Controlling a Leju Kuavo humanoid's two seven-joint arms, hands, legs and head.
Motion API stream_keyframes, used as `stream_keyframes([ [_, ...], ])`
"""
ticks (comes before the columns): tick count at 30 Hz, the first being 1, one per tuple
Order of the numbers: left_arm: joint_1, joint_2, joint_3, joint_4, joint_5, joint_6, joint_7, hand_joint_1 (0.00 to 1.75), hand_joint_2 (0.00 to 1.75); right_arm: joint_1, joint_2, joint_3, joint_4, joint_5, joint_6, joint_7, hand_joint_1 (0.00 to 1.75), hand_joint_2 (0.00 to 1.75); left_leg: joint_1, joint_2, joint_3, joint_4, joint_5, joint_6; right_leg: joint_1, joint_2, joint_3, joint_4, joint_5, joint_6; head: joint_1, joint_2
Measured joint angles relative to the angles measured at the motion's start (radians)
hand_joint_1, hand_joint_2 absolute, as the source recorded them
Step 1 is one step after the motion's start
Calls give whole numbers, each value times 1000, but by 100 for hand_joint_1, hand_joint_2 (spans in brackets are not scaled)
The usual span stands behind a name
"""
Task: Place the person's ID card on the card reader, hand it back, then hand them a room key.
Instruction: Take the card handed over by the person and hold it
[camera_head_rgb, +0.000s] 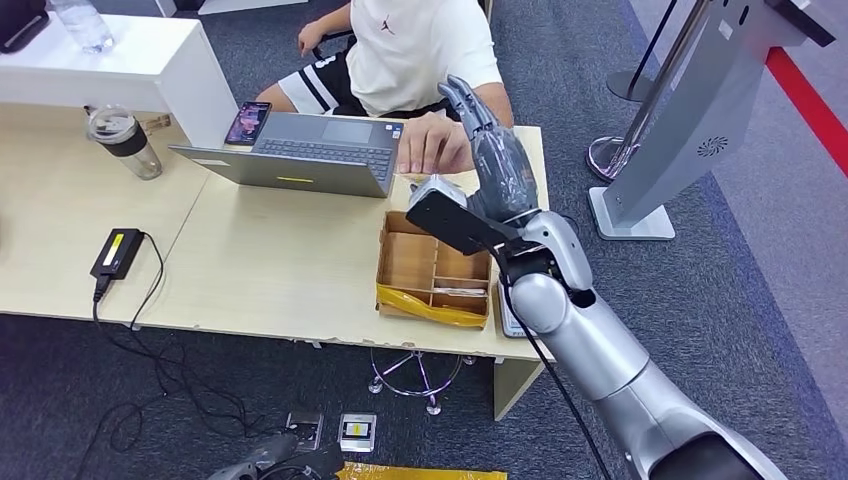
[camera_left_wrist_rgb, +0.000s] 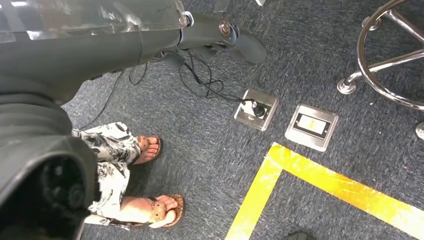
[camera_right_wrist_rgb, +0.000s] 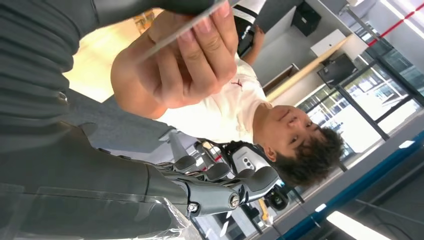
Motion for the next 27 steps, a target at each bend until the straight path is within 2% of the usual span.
stream_keyframes([
  [1,0,0,0,0,0,-1,0,0,0,-1,2,2,11,1,-1,-1,160,175,0,0,0,0,0,0,0,0,0,0,0,0,0,0],
  [9,-3,0,0,0,-4,-7,0,0,0,-3,10,10,63,3,-15,-5,175,175,0,0,0,0,0,0,0,0,0,0,0,0,0,0],
  [17,-4,2,0,0,-10,-18,0,0,0,0,8,5,93,-22,-32,-2,175,175,0,2,1,0,0,0,0,2,-1,0,0,0,0,0],
  [27,-4,3,7,2,-13,-15,0,0,0,51,0,-44,125,-140,-79,-5,175,175,0,3,1,0,0,0,0,4,-1,0,0,0,0,0],
])
